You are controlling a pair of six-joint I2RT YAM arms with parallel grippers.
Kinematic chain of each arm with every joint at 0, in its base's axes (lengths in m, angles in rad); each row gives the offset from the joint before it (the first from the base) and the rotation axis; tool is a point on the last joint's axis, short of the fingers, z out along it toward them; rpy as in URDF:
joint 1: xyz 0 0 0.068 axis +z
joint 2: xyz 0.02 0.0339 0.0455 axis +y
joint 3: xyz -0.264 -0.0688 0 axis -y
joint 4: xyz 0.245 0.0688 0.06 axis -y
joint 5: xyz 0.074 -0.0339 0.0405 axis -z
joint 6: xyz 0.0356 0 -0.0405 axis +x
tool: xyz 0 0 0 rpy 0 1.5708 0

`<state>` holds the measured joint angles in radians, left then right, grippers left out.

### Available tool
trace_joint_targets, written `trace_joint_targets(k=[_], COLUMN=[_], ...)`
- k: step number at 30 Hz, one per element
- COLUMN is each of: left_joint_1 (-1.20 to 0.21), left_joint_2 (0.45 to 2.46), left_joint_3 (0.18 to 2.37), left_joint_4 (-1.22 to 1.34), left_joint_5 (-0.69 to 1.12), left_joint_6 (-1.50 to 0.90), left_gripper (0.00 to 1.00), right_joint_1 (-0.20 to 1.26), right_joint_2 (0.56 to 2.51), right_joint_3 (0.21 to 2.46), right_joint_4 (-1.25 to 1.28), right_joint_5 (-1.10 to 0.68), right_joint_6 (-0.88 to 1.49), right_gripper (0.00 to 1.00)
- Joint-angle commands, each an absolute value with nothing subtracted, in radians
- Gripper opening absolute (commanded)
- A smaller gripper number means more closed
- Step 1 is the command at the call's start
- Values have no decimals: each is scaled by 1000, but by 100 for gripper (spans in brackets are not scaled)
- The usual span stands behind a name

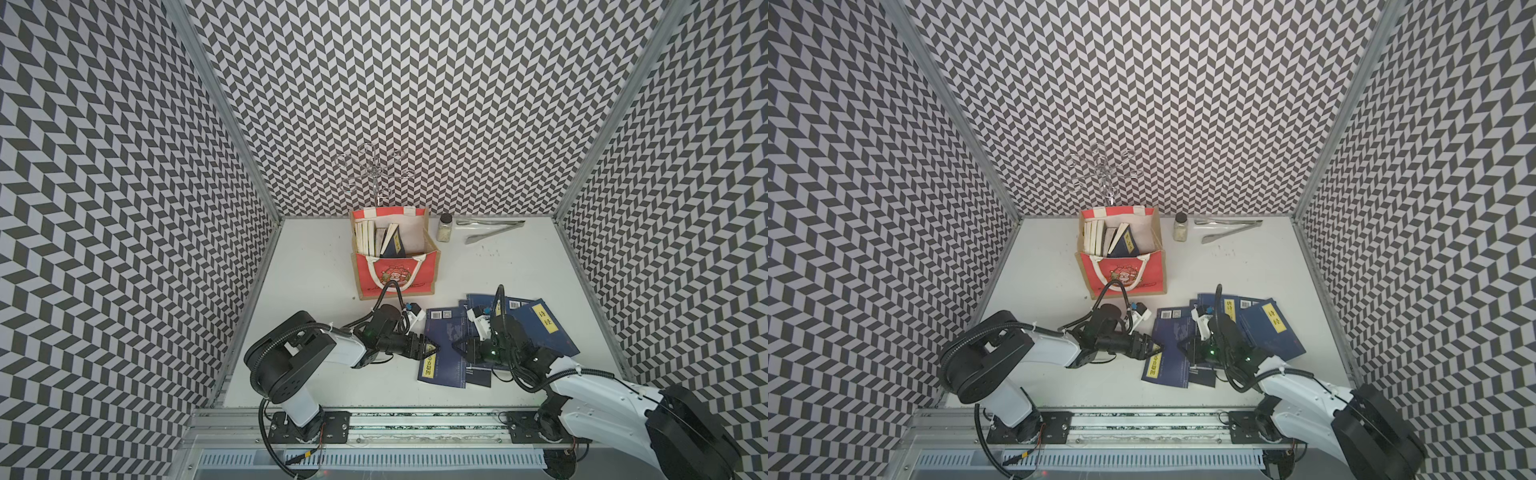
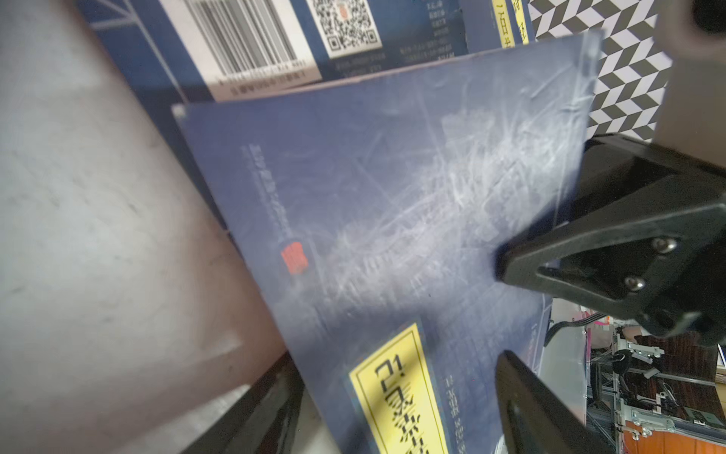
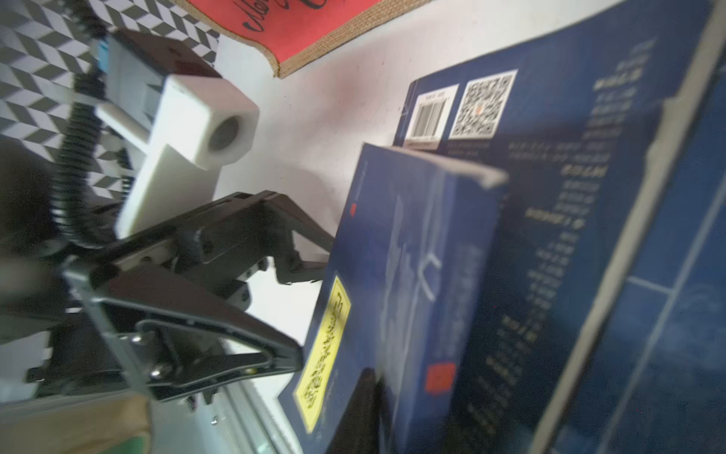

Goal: Put the books into the canvas bag
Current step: Pick up the book from the book.

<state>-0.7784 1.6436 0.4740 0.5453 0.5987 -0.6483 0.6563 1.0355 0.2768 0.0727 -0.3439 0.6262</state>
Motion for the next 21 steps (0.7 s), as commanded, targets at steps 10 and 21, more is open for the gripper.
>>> trace_joint_targets(k=[10,21], left_joint_1=[-724,-628], left_joint_2=[1148,919], left_joint_3=[552,892], left_joint_4=[88,-402], left_joint_5=[375,337], left_joint_6=[-561,-265], left_gripper=[94,100], right_joint_1=[587,585], right_joint_2=[990,1068], right_joint_3=[336,407], right_joint_4=[295,625], right_joint_5=[-629,-1165], right_joint_6=[378,246], right_gripper=[0,0])
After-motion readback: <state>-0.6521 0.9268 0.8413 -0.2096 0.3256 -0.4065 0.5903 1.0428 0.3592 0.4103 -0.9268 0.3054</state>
